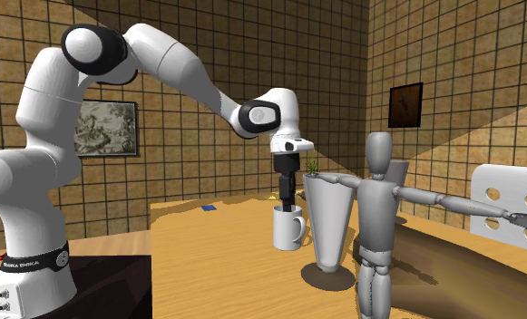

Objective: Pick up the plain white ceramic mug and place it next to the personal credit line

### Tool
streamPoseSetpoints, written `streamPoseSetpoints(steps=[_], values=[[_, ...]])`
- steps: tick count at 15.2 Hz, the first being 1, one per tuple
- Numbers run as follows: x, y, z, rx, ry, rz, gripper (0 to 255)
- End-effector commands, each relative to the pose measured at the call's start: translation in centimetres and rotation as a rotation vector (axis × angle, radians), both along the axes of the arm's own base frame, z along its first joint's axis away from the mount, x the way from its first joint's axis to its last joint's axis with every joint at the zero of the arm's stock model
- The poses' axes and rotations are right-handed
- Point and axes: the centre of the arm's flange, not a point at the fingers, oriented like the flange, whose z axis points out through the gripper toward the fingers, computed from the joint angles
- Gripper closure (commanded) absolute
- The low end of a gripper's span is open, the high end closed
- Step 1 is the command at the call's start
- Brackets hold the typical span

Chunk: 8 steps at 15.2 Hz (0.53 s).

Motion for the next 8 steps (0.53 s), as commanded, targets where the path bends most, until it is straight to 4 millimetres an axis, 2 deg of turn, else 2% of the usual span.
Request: streamPoseSetpoints(steps=[1,3,8], values=[[0.12,-0.13,-1.04,0.000,-0.001,0.000,0],[0.17,-0.17,-1.87,0.000,-0.001,0.000,0],[0.18,-0.17,-1.87,0.000,-0.001,0.000,0]])
